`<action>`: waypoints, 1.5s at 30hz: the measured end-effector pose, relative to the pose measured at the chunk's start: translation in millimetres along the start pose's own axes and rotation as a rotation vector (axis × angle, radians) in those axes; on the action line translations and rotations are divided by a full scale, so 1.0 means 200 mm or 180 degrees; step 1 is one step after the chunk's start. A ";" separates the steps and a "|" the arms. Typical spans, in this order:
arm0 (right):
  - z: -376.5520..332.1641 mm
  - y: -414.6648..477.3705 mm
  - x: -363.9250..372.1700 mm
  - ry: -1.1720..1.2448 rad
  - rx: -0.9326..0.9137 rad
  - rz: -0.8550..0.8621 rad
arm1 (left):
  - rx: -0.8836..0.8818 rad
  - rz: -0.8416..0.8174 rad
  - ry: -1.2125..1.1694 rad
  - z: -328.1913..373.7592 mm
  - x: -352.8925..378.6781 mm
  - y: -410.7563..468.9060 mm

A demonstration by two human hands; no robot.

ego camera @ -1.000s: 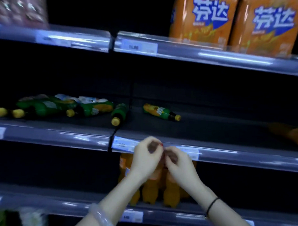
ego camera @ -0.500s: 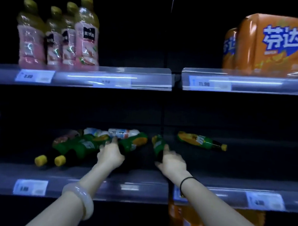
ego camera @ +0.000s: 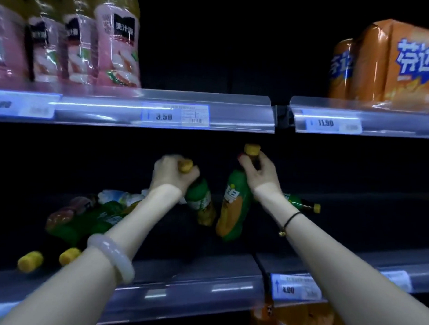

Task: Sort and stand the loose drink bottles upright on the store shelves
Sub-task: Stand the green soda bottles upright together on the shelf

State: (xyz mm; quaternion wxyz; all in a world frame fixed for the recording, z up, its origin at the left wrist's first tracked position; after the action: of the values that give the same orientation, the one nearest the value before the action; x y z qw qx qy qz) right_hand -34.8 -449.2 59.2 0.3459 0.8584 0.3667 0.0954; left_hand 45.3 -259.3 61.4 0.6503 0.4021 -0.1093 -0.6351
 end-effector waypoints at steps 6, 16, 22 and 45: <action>-0.01 0.04 0.18 0.0017 0.0241 -0.0557 | -0.0067 0.0265 -0.1428 0.12 0.08 0.10; 0.38 -0.19 0.12 0.0416 0.1022 -0.1568 | -0.0353 -0.0789 -0.1927 -0.12 0.38 0.03; 0.46 -0.14 0.15 0.0412 0.0887 -0.1356 | -0.0217 -0.0702 -0.1949 -0.22 0.41 0.02; 1.19 0.26 -0.64 -0.4381 0.1545 -0.0840 | -0.0289 -0.0748 -0.2274 -0.29 0.48 -0.02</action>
State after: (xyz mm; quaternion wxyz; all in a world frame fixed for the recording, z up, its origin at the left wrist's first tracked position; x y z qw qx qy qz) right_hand 2.5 -688.7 -71.1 0.3066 0.7252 0.1779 -0.5903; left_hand 96.9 -323.4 -15.1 0.5111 0.1358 -0.2540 -0.8098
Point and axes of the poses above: each hand's wrist, its own y-axis towards the middle knuckle, its own x-axis out of the palm, z = x × y, the point moved 6 cm from there along y, towards the middle knuckle, and after that the axes turned 4 degrees about -y, right-handed, at the moved point
